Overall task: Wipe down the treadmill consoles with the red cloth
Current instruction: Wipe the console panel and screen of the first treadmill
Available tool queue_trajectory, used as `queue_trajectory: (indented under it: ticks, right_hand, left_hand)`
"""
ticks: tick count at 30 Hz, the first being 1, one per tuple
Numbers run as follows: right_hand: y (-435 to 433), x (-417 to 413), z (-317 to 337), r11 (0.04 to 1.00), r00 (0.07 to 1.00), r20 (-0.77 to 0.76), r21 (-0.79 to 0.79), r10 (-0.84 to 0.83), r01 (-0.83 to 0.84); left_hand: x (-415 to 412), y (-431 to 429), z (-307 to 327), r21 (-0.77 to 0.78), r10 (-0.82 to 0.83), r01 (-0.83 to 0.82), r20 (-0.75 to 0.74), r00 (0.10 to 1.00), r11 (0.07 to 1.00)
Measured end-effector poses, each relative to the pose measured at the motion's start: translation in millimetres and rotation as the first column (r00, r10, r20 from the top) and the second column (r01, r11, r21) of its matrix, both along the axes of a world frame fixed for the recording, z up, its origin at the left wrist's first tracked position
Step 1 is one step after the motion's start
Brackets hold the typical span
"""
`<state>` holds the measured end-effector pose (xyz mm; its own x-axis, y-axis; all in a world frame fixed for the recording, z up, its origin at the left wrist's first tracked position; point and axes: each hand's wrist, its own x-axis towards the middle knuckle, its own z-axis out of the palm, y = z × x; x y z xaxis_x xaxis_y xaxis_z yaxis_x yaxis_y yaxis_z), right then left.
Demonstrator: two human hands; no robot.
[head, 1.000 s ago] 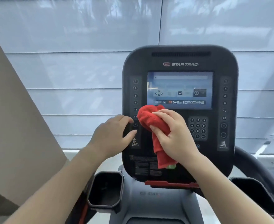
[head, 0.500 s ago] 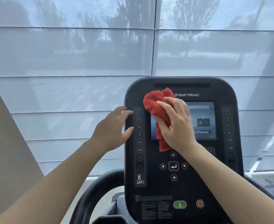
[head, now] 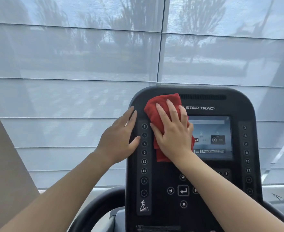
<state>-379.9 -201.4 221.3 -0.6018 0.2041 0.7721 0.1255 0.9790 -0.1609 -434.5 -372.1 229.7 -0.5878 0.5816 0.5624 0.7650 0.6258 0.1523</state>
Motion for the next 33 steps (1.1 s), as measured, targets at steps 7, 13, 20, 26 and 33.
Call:
queue_trajectory:
  ticks: [7,13,20,26,33]
  right_hand:
    - [-5,0,-11,1.000,0.999,-0.040,0.004,-0.014,0.014]
    - [-1,-30,33,0.999,0.997,-0.073,-0.036,0.011,-0.013]
    - [-2,-25,16,1.000,0.994,-0.111,0.010,-0.003,0.004]
    - [6,-33,35,1.000,0.995,-0.104,0.005,0.008,-0.008]
    - [13,-17,12,0.999,0.995,-0.103,0.039,-0.003,0.007]
  left_hand:
    - [-12,12,3,0.056,-0.006,0.009,-0.057,0.998,0.998]
    - [-18,14,-2,0.057,-0.006,0.013,-0.133,0.991,0.998]
    - [-22,17,-15,0.087,-0.017,0.028,-0.134,0.991,0.996]
    - [-23,29,-30,0.175,0.023,-0.002,-0.117,0.993,0.984]
    - [-24,33,-36,0.220,0.010,0.014,-0.109,0.994,0.975]
